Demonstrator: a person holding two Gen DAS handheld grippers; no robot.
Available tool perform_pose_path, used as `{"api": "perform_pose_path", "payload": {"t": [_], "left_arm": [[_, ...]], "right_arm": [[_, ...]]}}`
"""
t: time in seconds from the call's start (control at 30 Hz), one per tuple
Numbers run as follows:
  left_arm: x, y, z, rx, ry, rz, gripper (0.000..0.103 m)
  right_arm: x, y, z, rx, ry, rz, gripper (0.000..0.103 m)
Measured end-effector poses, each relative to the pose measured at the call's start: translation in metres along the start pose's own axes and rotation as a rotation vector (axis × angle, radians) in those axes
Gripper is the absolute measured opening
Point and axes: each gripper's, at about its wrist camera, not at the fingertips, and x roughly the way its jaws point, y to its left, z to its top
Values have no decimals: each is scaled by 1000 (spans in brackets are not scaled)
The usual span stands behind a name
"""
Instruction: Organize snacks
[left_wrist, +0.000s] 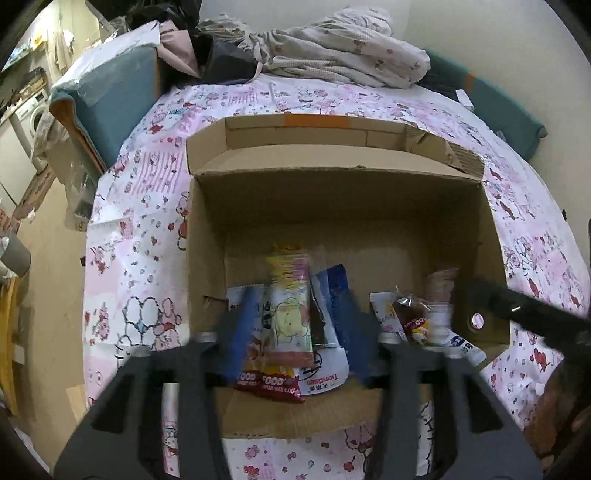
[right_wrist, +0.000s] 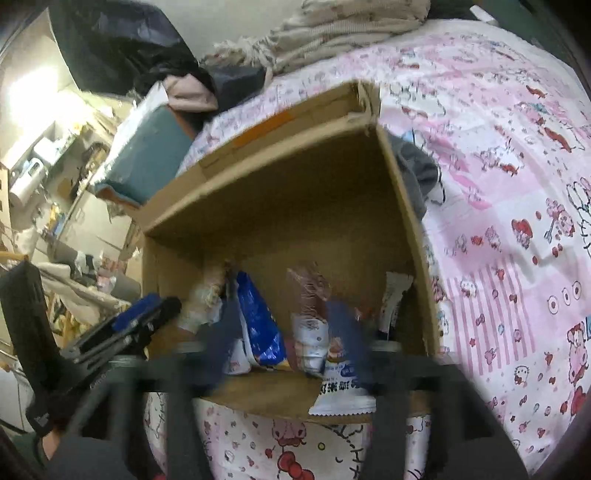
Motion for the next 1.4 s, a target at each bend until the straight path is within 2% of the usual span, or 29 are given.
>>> {"api": "perform_pose_path", "payload": {"t": [0.03, 0.07, 0.1, 0.13, 0.2, 0.27, 0.37, 0.53, 0.63, 0.73, 0.9, 0.97, 1.2, 1.33, 1.4], "left_arm": [[-4, 1, 0, -4, -13, 8, 72], [-9, 2, 0, -9, -29, 24, 85], [-16, 3, 0, -17, -47, 39, 90], [-21, 5, 0, -23, -62, 39, 90], [-35, 9, 1, -32, -87, 37, 90], [-49, 12, 1, -39, -112, 56, 90], [-77, 20, -6, -62, -173, 104, 90], [-115, 29, -22, -81, -233, 93, 91], [-130, 32, -33, -77, -242, 96, 103], [-143, 32, -47, -83, -249, 90, 103], [-150, 27, -66, -45, -280, 100, 103], [-147, 27, -73, -39, -258, 81, 103], [-145, 31, -88, -94, -273, 115, 103], [-145, 20, -89, -41, -285, 147, 103], [-144, 18, -89, -35, -280, 121, 103]], "right_arm": [[-4, 1, 0, -4, -28, -4, 83], [-11, 5, 1, -18, -61, -8, 83], [-15, 7, 1, -32, -76, -12, 85], [-22, 10, 1, -50, -99, -21, 87], [-35, 16, -1, -74, -141, -44, 97], [-53, 23, -7, -96, -201, -68, 102], [-75, 30, -13, -102, -245, -83, 103], [-108, 44, -30, -151, -288, -147, 103], [-123, 47, -45, -157, -296, -159, 103], [-134, 44, -61, -136, -307, -194, 103], [-137, 49, -84, -178, -325, -243, 103], [-136, 53, -89, -196, -336, -249, 103], [-126, 75, -105, -309, -364, -258, 103], [-116, 73, -103, -299, -349, -272, 103], [-111, 70, -102, -284, -330, -278, 103]]}}
